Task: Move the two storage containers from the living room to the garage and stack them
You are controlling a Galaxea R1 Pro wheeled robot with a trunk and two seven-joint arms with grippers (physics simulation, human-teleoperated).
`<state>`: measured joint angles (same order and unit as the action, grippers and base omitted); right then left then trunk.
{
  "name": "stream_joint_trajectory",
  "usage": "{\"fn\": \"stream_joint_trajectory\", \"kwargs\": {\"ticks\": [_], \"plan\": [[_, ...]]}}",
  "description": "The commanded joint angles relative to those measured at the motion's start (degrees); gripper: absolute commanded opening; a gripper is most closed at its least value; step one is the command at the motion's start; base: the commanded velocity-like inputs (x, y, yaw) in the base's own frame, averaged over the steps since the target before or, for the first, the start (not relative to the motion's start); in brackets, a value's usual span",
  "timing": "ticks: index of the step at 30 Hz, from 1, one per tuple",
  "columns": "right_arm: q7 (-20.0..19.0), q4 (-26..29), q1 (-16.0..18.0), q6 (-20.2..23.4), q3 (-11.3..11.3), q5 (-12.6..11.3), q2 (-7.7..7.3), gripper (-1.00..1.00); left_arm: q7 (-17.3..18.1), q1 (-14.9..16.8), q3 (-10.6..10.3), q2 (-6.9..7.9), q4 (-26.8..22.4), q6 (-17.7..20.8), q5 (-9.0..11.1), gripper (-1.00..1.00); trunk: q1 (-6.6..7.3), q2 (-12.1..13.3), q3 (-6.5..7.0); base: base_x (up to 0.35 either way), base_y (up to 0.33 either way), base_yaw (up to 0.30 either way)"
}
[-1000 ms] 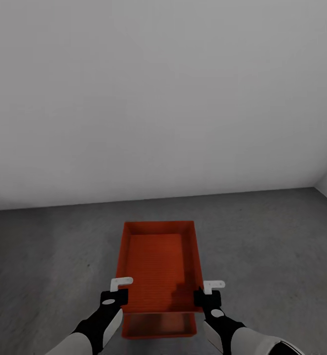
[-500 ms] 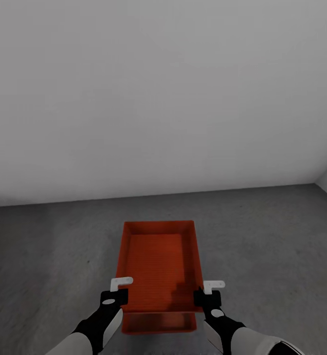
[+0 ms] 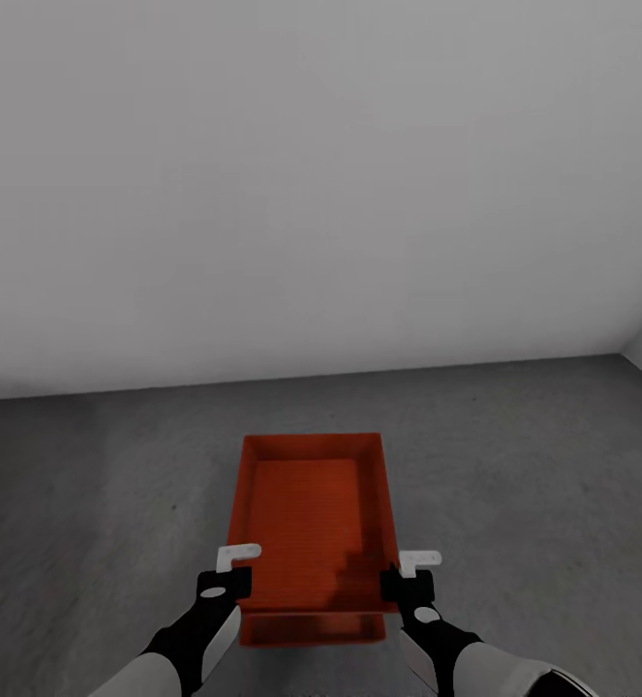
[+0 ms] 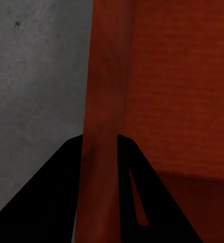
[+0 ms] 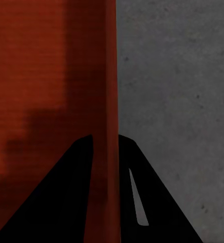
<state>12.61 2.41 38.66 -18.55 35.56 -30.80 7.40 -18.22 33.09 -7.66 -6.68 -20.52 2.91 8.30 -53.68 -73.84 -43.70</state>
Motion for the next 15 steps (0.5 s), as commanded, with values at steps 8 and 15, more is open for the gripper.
{"fn": "stream_joint_trajectory", "kwargs": {"ticks": [8,15], "plan": [[0.0,-0.4,0.0,-0.3,-2.6,-1.1,-0.01,-1.00,-0.6,0.0,0.0,0.09,-0.3,-2.9,-0.1,-1.00,0.00,0.0,-0.34,0.000,0.000,0.000],[0.0,-0.4,0.0,-0.2,-2.6,-1.1,-0.01,-1.00,-0.6,0.0,0.0,0.09,-0.2,-2.8,-0.1,-1.00,0.00,0.0,-0.35,0.000,0.000,0.000]]}}
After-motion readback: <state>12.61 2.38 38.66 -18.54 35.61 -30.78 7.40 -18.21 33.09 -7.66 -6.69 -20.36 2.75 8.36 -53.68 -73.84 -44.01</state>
